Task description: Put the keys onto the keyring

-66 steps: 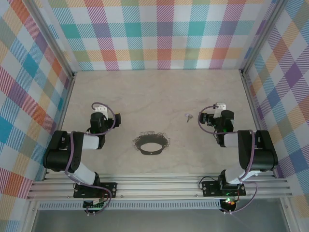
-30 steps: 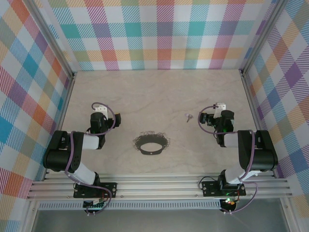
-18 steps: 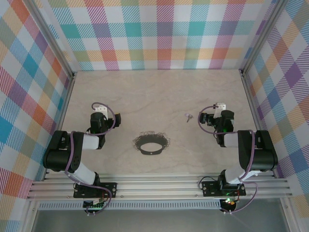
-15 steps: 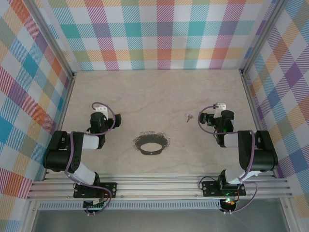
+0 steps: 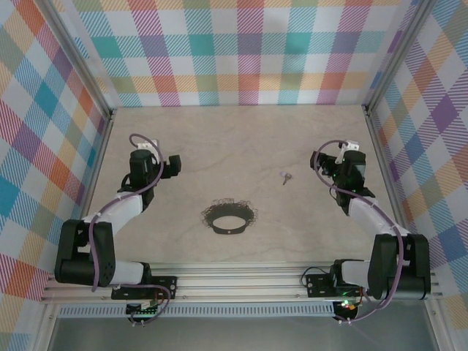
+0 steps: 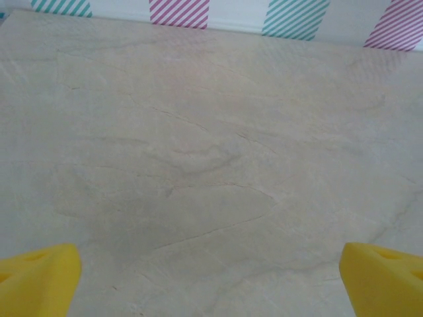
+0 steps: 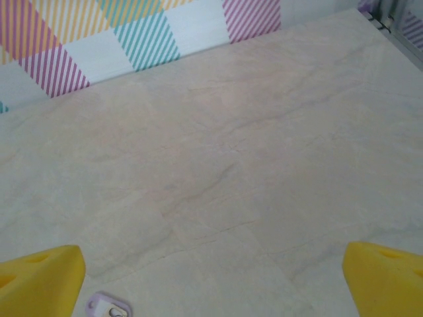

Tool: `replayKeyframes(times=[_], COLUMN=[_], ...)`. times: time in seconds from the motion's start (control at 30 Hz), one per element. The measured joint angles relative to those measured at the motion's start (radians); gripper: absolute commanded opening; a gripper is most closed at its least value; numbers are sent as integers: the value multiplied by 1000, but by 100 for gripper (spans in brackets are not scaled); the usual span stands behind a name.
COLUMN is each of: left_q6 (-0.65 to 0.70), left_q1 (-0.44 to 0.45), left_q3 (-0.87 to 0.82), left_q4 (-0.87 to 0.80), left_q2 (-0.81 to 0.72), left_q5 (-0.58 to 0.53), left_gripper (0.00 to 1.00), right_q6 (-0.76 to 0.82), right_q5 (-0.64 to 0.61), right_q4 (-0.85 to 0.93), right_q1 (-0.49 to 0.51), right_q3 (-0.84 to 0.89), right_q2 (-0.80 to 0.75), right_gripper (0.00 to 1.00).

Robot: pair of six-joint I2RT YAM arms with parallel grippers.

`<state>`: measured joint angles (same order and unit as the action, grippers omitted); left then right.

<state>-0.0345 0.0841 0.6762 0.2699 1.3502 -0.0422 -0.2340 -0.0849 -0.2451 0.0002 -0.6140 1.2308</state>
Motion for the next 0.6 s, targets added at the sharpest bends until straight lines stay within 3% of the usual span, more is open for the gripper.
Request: replayKeyframes(times=[0.3, 0.6], left_q6=[-137, -268], left_q1=[94, 240], left_q3=[151, 178], left_q4=[-258, -378], left_q2=[-33, -33], left_q5=[40, 60], left_gripper=[100, 100], right_q6=[-81, -155], right_q5=[85, 229], right_q4=[166, 271], right_q1=[0, 0], right_q3=[-12, 26], right_q2=[-147, -293], right_gripper=[100, 100])
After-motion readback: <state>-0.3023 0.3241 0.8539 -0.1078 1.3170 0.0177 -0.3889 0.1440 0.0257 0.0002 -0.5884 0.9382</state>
